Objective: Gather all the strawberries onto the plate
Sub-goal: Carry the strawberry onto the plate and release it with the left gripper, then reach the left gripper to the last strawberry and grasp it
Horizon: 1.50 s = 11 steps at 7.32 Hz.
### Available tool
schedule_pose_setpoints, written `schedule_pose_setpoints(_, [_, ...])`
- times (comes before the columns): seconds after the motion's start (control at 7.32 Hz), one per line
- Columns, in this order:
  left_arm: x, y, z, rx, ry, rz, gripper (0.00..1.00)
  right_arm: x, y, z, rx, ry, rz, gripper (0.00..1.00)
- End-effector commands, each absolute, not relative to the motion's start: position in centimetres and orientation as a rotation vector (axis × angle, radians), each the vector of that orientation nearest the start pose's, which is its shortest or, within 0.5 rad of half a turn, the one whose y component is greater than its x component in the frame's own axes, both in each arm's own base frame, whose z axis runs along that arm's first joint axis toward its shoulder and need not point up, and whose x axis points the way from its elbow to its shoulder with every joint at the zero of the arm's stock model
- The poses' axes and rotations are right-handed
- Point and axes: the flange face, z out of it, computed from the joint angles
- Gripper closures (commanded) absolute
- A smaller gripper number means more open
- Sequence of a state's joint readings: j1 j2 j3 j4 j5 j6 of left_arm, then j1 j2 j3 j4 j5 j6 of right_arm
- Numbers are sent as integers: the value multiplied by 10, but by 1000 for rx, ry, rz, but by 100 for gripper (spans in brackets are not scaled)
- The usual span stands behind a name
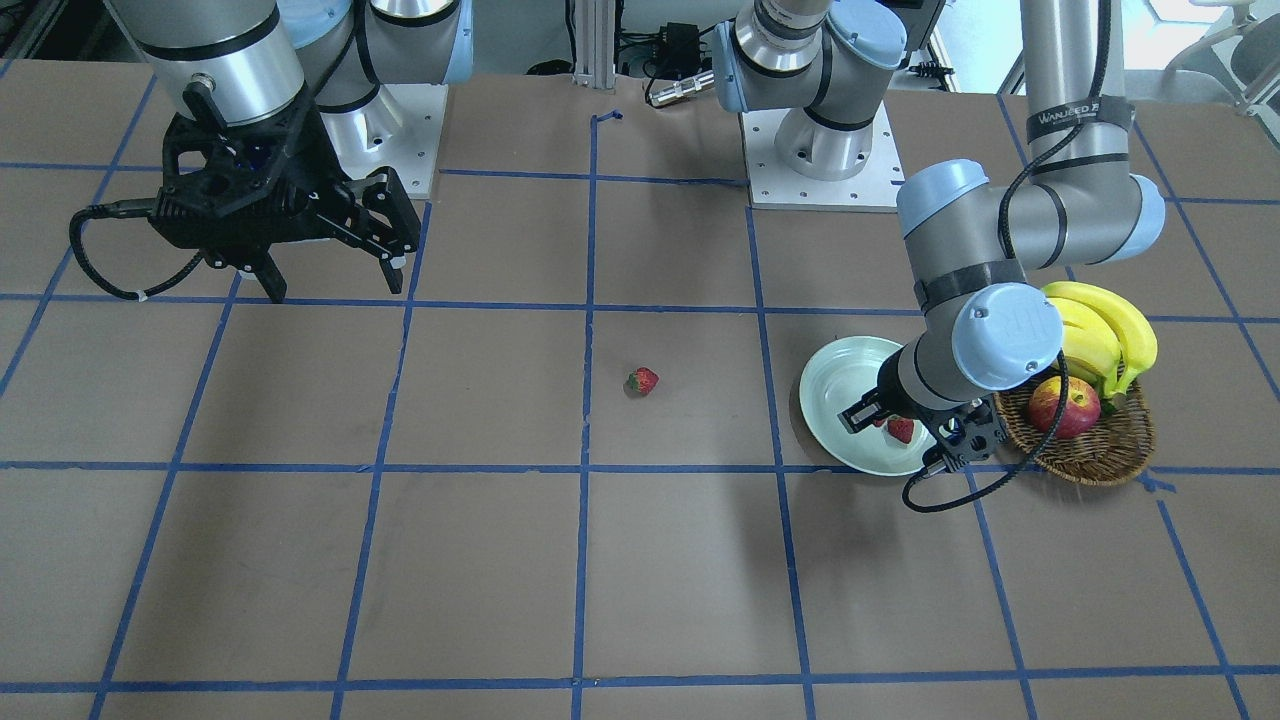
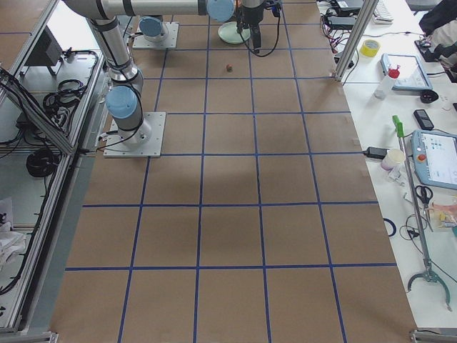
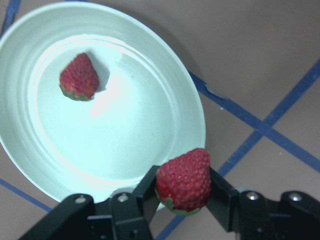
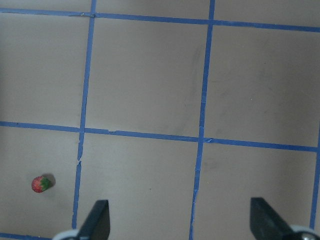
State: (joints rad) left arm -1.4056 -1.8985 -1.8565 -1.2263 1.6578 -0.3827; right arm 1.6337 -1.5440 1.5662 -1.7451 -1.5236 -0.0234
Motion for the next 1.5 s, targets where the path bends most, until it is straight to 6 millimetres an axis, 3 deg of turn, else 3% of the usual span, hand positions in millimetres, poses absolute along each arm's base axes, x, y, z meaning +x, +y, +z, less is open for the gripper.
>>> schedule_pose_setpoints(0.0, [-33,-536,209,-722,2917,425,2,170,-508,495,-138,3079,-233,0])
schedule_pose_setpoints(0.27, [-34,-534,221,-720,2920,436,0,170,-508,495,-138,3079,-233,0])
schedule_pose_setpoints(0.41, [-53,-536,227,-707,2941,414,0,170,-508,495,-138,3079,-233,0])
schedule_pose_setpoints(0.68, [-131,-528,237,-661,3058,387,0,170,-508,494,-138,3079,-231,0])
schedule_pose_setpoints(0.96, [-225,-516,230,-661,3127,249,0,170,-508,494,-138,3079,-231,0])
schedule_pose_setpoints(1.09, [-249,-510,226,-661,3210,298,0,170,-508,495,-138,3079,-233,0])
schedule_pose_setpoints(1.37, [-264,-496,194,-622,3243,289,0,170,-508,494,-138,3079,-231,0])
